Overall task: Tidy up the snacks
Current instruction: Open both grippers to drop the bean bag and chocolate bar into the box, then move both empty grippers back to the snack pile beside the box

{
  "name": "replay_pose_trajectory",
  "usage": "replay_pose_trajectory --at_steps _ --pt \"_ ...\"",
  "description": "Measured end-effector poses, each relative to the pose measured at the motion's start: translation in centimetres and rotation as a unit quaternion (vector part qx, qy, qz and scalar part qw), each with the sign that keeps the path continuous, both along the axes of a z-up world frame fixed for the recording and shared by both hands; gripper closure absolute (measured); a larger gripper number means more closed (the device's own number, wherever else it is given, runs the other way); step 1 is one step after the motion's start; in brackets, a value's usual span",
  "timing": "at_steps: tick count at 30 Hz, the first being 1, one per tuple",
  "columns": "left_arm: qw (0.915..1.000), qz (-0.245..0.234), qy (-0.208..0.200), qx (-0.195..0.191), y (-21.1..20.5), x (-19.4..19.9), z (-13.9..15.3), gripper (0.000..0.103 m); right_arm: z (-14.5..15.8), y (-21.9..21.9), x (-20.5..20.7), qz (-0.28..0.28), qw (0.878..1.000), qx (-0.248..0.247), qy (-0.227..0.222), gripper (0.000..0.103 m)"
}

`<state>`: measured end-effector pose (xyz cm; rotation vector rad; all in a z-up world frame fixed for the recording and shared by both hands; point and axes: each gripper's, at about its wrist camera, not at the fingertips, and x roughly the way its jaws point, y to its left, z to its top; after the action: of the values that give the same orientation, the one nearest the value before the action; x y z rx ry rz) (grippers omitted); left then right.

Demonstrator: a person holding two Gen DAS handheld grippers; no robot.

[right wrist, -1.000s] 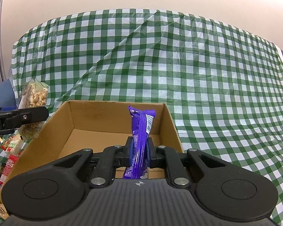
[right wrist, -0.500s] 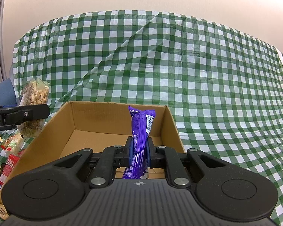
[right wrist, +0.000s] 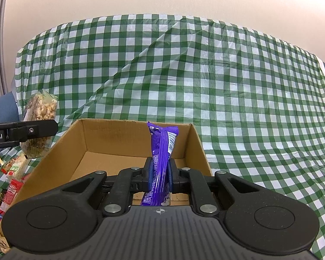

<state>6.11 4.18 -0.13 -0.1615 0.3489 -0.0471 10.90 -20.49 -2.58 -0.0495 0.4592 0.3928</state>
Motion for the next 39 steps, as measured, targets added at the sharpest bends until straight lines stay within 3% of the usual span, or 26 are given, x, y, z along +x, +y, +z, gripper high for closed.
replay_pose_trajectory --at_steps 9,12,13,14,16,20,24,27,29,30,32,34,39 --pt "1.0000 0.005 -0.002 -0.007 -0.2 -0.1 0.1 0.020 0.4 -0.2 0.0 0.009 1.000 0.008 -0.014 0.089" --pt "0.9999 0.006 -0.011 -0.004 -0.5 -0.3 0.4 0.005 0.5 -0.2 -0.1 0.004 1.000 0.009 -0.018 0.088" --pt "0.9999 0.004 -0.014 -0.006 -0.5 -0.3 0.5 0.000 0.4 -0.3 -0.1 0.000 1.000 0.009 -0.019 0.078" --pt "0.9998 0.004 -0.017 -0.009 -0.5 -0.3 0.5 0.000 0.5 -0.3 -0.1 -0.008 1.000 0.007 -0.021 0.055" --pt "0.9996 0.014 -0.023 -0.008 -0.7 -0.5 0.7 0.000 0.7 -0.6 -0.2 -0.018 0.999 0.015 -0.029 0.036" --pt "0.9968 0.030 -0.072 0.014 -0.7 -1.9 1.1 0.000 1.0 -0.6 -0.4 -0.017 0.999 0.029 -0.028 0.036" --pt "0.9959 0.026 -0.081 0.030 0.1 -3.8 1.4 0.001 1.0 0.0 -0.8 -0.015 0.999 0.034 -0.026 0.036" --pt "0.9963 0.019 -0.069 0.048 1.0 -5.6 1.6 0.012 1.3 0.8 -1.3 -0.012 0.999 0.042 -0.027 0.036" --pt "0.9965 0.017 -0.055 0.060 1.8 -6.7 1.8 0.035 1.5 1.3 -1.9 -0.011 0.998 0.051 -0.023 0.036" --pt "0.9966 0.017 -0.049 0.064 2.3 -7.1 1.8 0.042 1.6 1.6 -2.2 -0.009 0.998 0.056 -0.023 0.037" --pt "0.9971 0.018 -0.033 0.066 3.6 -8.2 1.9 0.069 1.8 2.2 -2.8 -0.001 0.997 0.069 -0.023 0.042" --pt "0.9966 0.018 -0.018 0.078 5.0 -9.0 2.0 0.074 2.0 2.7 -3.5 0.010 0.996 0.081 -0.022 0.050" --pt "0.9909 0.052 -0.003 0.124 9.7 -10.9 2.0 0.074 2.5 4.6 -4.9 0.053 0.993 0.106 -0.023 0.067"
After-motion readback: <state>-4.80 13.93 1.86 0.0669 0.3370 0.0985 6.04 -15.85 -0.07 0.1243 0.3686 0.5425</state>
